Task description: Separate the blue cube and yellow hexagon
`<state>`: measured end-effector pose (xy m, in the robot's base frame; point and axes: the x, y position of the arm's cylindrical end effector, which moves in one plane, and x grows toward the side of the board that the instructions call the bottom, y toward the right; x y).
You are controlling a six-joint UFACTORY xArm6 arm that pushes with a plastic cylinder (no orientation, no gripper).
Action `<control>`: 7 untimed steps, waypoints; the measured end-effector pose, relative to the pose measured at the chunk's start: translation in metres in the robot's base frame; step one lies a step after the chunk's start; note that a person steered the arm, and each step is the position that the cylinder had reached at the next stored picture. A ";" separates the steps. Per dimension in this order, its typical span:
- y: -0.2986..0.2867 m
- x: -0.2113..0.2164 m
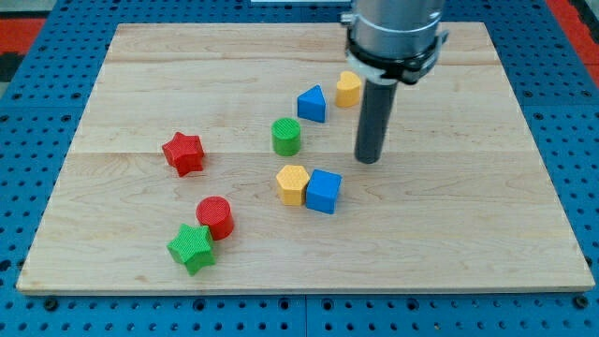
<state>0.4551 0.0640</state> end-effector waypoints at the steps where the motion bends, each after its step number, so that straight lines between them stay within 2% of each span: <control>1: -0.031 0.018; 2: -0.045 0.042; 3: -0.034 0.060; 7: -0.072 0.063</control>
<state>0.5184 -0.0075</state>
